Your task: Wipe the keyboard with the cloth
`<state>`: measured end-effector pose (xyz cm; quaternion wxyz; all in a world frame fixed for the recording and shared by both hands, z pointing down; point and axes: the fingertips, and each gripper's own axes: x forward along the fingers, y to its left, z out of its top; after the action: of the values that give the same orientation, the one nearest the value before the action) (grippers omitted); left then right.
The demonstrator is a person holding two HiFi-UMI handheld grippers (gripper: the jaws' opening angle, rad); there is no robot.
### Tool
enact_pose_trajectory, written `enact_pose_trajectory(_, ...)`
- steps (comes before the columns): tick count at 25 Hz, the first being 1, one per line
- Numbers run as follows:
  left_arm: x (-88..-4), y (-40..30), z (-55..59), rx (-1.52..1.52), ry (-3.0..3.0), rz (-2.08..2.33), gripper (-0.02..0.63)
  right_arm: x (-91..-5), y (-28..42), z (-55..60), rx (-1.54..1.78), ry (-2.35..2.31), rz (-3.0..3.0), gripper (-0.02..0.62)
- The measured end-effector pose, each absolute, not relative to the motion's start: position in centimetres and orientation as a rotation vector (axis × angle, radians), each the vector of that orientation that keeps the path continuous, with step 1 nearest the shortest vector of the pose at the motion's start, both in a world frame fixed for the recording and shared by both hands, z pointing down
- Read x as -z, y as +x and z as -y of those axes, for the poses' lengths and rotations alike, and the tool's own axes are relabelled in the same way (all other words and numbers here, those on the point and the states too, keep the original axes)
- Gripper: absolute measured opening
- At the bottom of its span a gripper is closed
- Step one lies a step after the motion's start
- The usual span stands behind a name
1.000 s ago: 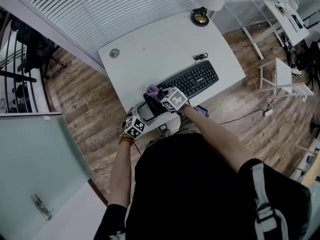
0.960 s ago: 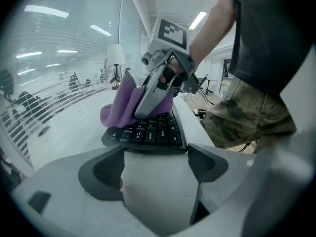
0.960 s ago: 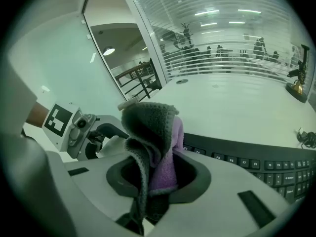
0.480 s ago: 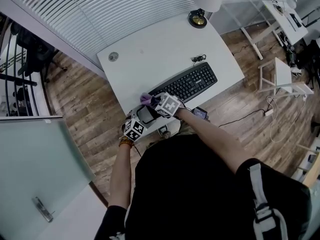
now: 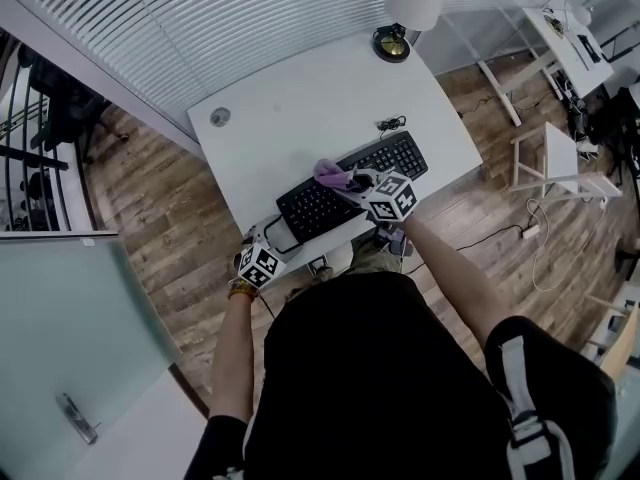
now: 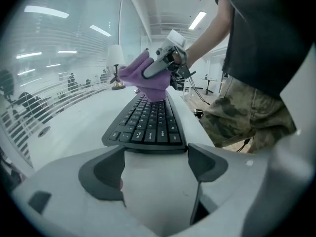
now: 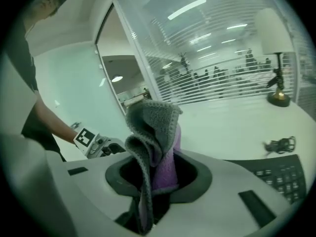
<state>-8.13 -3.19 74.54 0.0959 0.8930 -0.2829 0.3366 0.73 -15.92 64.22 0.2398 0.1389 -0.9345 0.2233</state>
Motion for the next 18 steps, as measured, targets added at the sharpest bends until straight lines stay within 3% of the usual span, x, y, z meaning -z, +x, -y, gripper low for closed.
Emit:
enact_pose_trajectory(11, -74.5, -8.4, 3.2, -1.006, 2.640, 0.832, 0.397, -64.9, 21.5, 28.6, -0.559, 0.934, 2.323, 0.115)
enact_pose_trajectory(18, -74.5, -8.5, 2.9, -1.008, 2.616, 0.835, 0.397, -69.0, 25.7, 29.1, -0.655, 0.973, 2.167, 0.114)
